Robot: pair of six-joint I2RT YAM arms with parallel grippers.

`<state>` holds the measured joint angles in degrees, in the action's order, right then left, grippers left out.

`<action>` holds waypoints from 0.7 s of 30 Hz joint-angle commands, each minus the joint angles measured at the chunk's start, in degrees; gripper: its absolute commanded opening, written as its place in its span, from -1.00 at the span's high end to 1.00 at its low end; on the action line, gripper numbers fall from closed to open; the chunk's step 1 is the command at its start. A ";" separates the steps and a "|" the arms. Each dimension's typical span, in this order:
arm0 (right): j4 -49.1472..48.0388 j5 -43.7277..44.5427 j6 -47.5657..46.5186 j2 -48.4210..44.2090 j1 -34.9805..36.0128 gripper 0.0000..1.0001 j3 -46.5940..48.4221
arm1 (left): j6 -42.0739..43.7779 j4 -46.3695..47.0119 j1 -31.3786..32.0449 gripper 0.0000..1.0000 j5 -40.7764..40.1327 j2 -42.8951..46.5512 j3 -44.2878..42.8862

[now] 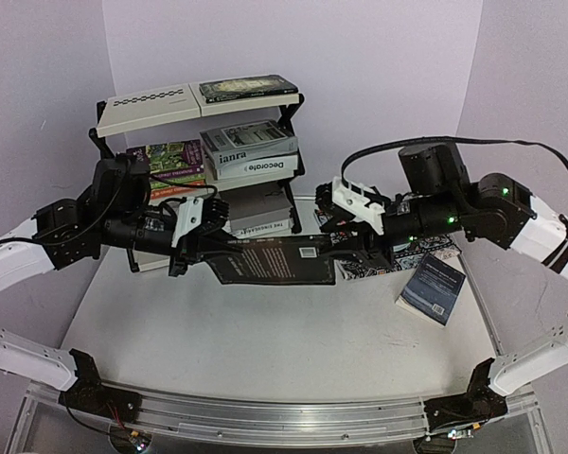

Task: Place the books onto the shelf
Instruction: Pass from the left arm to the right

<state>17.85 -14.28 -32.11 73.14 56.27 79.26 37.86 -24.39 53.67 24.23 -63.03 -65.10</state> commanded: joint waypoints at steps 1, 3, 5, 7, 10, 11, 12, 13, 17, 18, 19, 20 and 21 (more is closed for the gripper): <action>-2.24 -3.52 1.68 -1.07 -0.19 0.27 -0.25 | -0.62 6.75 -0.06 1.00 2.55 2.41 -2.66; -2.54 -3.80 1.92 -0.99 -0.19 0.46 -0.16 | -1.05 7.68 -0.06 1.00 2.73 2.53 -2.58; -2.75 -3.92 2.18 -1.02 -0.19 0.66 -0.08 | -1.65 9.00 -0.06 1.00 2.42 2.89 -2.18; -3.03 -4.04 2.51 -1.13 -0.20 0.91 -0.02 | -2.03 9.80 -0.06 1.00 2.29 3.15 -1.78; -3.26 -3.96 3.00 -1.11 -0.18 1.00 0.38 | -2.49 10.13 -0.06 0.91 2.12 2.65 -1.53; -3.33 -3.76 3.13 -1.08 -0.19 1.00 0.54 | -2.76 10.15 -0.08 0.84 1.90 2.30 -1.53; -3.43 -3.51 3.23 -1.03 -0.13 1.00 0.74 | -2.98 10.17 -0.06 0.78 1.79 1.66 -1.47; -3.51 -3.28 3.41 -0.93 -0.19 1.00 0.94 | -3.36 10.15 -0.04 0.66 1.78 1.21 -1.37; -3.80 -1.74 4.10 -0.11 -0.19 1.00 1.72 | -4.81 9.49 -0.06 0.16 1.68 -1.50 -1.86; -3.87 -1.30 4.28 0.11 -0.18 1.00 1.90 | -5.10 9.09 -0.06 0.07 1.44 -2.24 -2.10; -3.88 -0.64 4.39 0.35 -0.15 1.00 2.10 | -5.37 8.55 -0.06 0.01 1.15 -2.96 -2.58; -3.92 -0.25 4.42 0.52 -0.15 1.00 2.17 | -5.54 7.88 -0.06 -0.05 0.94 -3.62 -3.04; -3.89 0.01 4.45 0.76 -0.18 1.00 2.25 | -5.72 7.08 -0.06 -0.10 0.81 -4.46 -3.45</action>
<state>17.80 -15.61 -29.21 73.36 56.27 79.16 33.84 -17.87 53.54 25.33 -64.66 -65.41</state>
